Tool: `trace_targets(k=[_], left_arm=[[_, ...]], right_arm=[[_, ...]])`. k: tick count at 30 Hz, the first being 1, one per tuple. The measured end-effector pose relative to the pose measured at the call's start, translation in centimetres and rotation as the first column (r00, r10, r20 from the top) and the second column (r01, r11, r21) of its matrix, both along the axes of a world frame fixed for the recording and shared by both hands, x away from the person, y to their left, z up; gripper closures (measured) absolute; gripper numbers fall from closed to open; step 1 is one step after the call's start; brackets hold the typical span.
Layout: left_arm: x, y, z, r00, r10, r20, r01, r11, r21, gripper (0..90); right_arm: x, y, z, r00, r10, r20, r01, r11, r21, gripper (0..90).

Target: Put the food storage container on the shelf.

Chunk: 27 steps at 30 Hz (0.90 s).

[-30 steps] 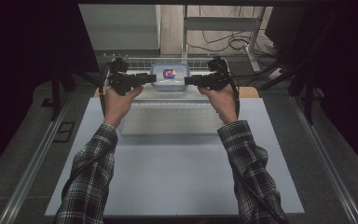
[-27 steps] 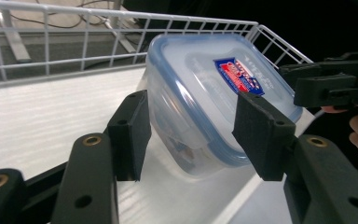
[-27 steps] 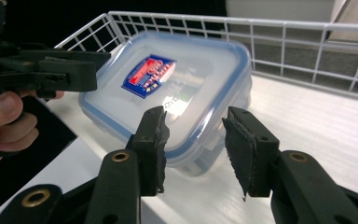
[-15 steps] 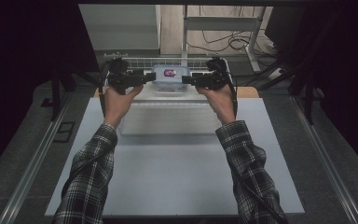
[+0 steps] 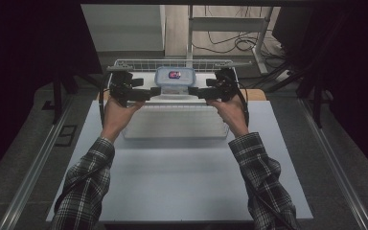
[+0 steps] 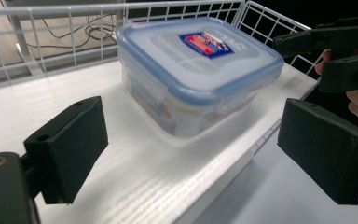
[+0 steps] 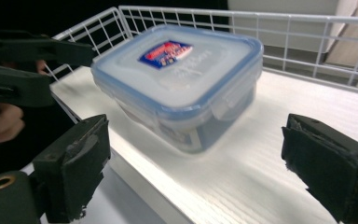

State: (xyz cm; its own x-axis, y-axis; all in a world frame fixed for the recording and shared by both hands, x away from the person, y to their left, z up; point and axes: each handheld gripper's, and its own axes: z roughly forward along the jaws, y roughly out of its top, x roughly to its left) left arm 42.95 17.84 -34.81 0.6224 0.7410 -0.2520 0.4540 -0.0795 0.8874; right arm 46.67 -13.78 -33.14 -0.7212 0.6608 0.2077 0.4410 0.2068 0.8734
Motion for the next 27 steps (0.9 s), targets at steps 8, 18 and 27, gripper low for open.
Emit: trace_targets(k=[8,18,27], left_arm=[[-1.2,0.1,-0.8,0.999,-0.04,0.02,0.04,0.9988,0.029,3.3],[-2.7,-0.7,-0.8,0.9963,-0.076,0.042,0.072,0.9943,0.079,0.8],[-4.1,-1.9,-1.0,0.9933,-0.107,0.045,0.099,0.9852,0.14,0.0]], right_arm=[[-1.0,0.0,-0.6,0.9994,0.017,0.029,-0.015,0.998,-0.061,3.9],[-2.1,0.0,-0.9,0.9986,0.028,0.045,-0.025,0.9971,-0.072,2.5],[-3.1,-0.2,-1.0,0.998,0.036,0.053,-0.032,0.9973,-0.066,2.2]])
